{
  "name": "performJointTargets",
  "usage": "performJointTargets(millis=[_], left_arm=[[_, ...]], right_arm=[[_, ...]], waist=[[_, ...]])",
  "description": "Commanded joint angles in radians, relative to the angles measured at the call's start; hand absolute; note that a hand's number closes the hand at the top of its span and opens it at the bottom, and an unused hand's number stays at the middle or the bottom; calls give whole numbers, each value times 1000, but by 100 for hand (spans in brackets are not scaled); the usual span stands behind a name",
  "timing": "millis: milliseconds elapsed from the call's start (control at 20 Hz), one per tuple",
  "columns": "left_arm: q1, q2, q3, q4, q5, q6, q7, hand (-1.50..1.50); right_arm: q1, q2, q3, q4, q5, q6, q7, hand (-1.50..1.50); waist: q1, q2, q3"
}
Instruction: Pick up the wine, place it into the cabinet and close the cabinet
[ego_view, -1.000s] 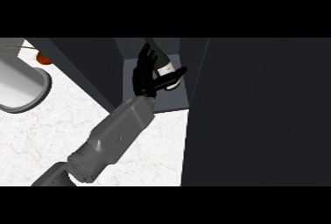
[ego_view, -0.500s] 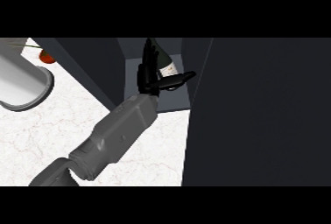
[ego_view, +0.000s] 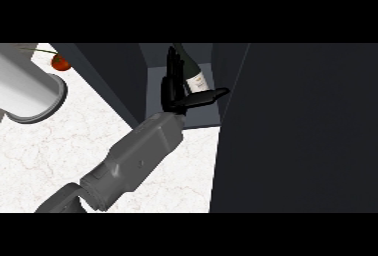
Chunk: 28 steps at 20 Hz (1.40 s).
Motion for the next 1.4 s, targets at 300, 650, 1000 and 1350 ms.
performJointTargets(millis=[300, 650, 1000, 1350], left_arm=[[80, 0, -114, -118, 37, 0, -67, -150], [85, 0, -133, -158, 26, 18, -77, -150], [198, 0, -133, -289, -61, 70, -104, -150], [335, 103, -113, -485, -229, 48, -47, -150]], right_arm=[[-6, 8, 34, -53, 32, -45, 86, -150], [-64, -15, -36, -28, -15, -49, 88, -150], [-1, -5, 6, -51, 41, -59, 76, -150], [-8, -30, -57, -26, -4, -47, 67, -150]], waist=[[33, -10, 0], [57, -14, 0], [79, -21, 1], [105, -26, 1]])
